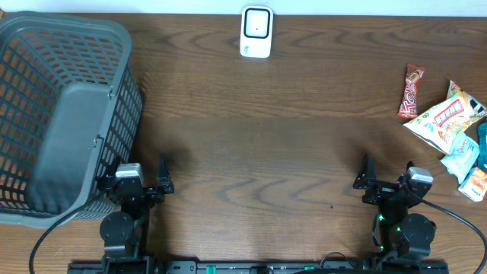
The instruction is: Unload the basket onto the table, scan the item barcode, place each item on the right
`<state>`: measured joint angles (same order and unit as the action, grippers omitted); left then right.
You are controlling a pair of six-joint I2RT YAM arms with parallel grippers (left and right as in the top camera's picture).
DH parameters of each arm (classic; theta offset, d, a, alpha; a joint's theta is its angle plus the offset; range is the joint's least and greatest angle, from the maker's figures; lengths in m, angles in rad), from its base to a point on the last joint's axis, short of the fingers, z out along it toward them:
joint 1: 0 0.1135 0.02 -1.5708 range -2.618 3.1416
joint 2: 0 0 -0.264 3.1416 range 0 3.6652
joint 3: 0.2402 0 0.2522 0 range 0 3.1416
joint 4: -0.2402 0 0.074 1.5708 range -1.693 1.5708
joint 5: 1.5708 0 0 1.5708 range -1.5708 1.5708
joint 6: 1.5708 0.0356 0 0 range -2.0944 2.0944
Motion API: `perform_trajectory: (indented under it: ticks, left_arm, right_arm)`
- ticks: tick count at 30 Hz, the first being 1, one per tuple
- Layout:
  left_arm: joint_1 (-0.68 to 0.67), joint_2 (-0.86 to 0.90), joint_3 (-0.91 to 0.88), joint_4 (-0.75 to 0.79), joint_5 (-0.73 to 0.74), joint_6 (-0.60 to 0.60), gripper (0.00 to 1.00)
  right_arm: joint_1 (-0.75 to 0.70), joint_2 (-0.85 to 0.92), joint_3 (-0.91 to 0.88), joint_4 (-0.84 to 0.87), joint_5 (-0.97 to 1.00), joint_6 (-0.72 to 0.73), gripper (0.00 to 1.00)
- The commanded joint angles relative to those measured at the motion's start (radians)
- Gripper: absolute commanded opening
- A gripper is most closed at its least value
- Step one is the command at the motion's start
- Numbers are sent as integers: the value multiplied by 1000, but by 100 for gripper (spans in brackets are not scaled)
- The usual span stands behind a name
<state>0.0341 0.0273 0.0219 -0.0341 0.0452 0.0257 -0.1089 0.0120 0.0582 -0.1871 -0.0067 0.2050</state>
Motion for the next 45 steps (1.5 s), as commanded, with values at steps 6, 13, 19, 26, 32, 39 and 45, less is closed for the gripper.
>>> perform_trajectory:
  ticks: [6, 13, 19, 26, 32, 39, 45]
  left_arm:
    - [-2, 0, -18, -33, -27, -82, 99]
    - [-38, 0, -18, -32, 14, -71, 99]
    - [-73, 2, -18, -33, 14, -18, 99]
    - [-79, 3, -18, -32, 14, -19, 99]
    - [-79, 3, -18, -32, 14, -19, 99]
    - [-79, 3, -18, -32, 14, -19, 99]
    - [-79, 3, -18, -32, 14, -19, 99]
  right_arm:
    - [8, -6, -4, 1, 8, 7, 99]
    - [8, -6, -4, 1, 8, 8, 99]
    - [8, -6, -4, 1, 8, 8, 99]
    - [8, -6, -4, 1, 8, 8, 99]
    - [8, -6, -4, 1, 8, 7, 99]
    - [8, -6, -4, 1, 8, 7, 99]
    - [8, -6, -4, 1, 8, 8, 99]
